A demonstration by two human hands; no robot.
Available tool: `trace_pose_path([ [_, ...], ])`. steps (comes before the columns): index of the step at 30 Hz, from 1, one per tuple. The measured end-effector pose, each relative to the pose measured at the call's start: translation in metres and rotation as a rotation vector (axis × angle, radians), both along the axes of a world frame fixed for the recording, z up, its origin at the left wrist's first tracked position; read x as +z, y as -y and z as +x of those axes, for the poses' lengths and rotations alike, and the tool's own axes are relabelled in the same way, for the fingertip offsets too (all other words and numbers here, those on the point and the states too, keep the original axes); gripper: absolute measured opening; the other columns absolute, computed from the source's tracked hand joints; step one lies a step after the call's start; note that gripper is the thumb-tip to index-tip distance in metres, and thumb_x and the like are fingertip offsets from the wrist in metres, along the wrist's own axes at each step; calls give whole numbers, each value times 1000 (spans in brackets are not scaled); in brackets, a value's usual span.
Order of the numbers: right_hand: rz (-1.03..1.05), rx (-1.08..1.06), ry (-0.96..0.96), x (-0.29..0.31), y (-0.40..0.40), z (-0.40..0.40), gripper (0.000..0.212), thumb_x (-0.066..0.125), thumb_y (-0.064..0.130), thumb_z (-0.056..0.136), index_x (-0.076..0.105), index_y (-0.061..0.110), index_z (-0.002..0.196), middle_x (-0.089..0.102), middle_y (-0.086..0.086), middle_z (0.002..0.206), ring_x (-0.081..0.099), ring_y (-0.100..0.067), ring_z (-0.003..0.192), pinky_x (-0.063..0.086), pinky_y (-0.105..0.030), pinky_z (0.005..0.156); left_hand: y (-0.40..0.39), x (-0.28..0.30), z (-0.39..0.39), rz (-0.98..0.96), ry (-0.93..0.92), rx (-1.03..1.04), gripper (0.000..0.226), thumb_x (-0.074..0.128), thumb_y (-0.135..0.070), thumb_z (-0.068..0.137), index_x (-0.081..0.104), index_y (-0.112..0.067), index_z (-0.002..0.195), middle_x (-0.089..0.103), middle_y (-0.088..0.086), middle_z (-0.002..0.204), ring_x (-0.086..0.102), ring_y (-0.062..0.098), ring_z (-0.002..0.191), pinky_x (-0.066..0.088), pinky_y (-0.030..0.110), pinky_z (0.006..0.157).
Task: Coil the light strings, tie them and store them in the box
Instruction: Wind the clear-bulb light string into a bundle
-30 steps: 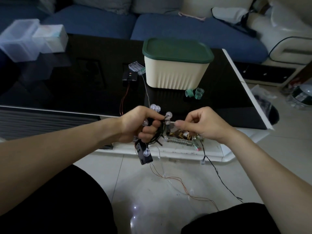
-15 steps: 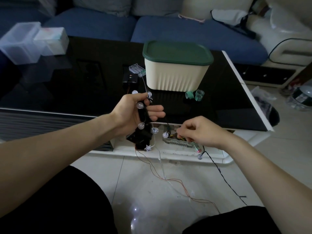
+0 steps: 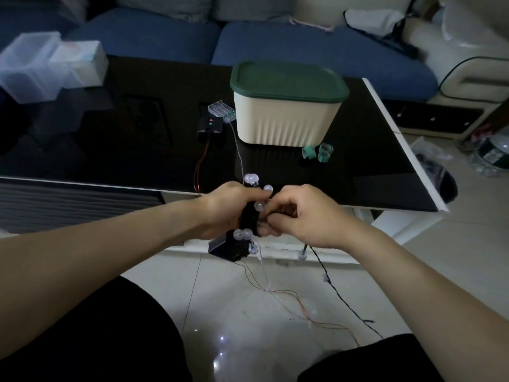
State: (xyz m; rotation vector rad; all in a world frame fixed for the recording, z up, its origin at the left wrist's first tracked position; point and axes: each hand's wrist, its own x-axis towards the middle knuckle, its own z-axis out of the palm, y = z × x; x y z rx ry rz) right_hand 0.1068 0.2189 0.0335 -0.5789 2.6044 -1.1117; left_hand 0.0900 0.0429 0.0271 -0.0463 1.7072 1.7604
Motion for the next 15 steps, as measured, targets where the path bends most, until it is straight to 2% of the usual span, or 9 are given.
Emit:
trace_pose_path([
  [2,-19,-19,-26,-1,-4,-1,26,77,11,86,75,37,83,68,20,79,66,6,77,46,-11,71,-1,3,3,-35,-2,-95,53,47,-28,102,68,-11,57,66,19,73,64,24,62,43,24,53],
  [4,-79,-65,-5,-4,-5,-2,21,82,11,81,76,31,80,72,16,73,68,4,71,48,-11,67,-1,1,0,-104,-16,-141,53,47,-36,101,68,-15,57,68,20,74,60,20,57,33,28,56],
  [5,-119,-104,0,-4,-5,-2,17,87,14,76,76,26,80,73,12,70,68,1,66,49,-13,64,0,0,-1,-114,-8,-146,50,49,-38,99,66,-12,61,69,20,75,58,20,54,30,30,57],
  [7,-169,-182,-24,-4,-7,-4,27,95,23,64,73,21,79,73,6,68,66,-2,60,51,-18,59,1,-3,-2,-84,11,-172,40,55,-41,94,62,-4,81,69,17,77,56,19,50,25,35,60],
  [8,-170,-206,-35,-4,-8,-5,34,97,28,59,71,20,79,72,5,68,64,-2,59,50,-19,57,0,-3,-1,-73,4,-200,40,56,-42,93,62,-2,87,69,16,77,55,18,49,24,35,60],
  [10,-152,-219,-28,-5,-13,-7,41,97,38,54,70,19,78,71,3,67,62,-2,57,49,-19,56,0,-2,1,-65,-25,-268,45,56,-46,91,66,-5,76,65,12,70,51,17,48,28,34,57],
  [12,-159,-223,4,-7,-16,-8,43,92,48,53,70,20,76,70,2,67,61,-4,58,50,-23,57,2,3,3,-99,-90,-330,48,62,-52,87,65,-7,72,59,14,66,49,20,54,25,41,61],
  [13,-172,-222,15,-8,-17,-9,42,90,50,54,70,20,75,69,2,67,60,-4,58,51,-24,58,5,4,3,-120,-133,-369,48,66,-50,86,65,-3,79,56,15,67,47,22,58,27,41,64],
  [15,-191,-202,32,-10,-18,-10,34,89,43,64,71,18,77,70,0,70,59,-5,60,51,-23,59,8,6,6,-181,-205,-429,40,69,-36,89,61,3,93,54,12,63,47,20,59,36,30,59],
])
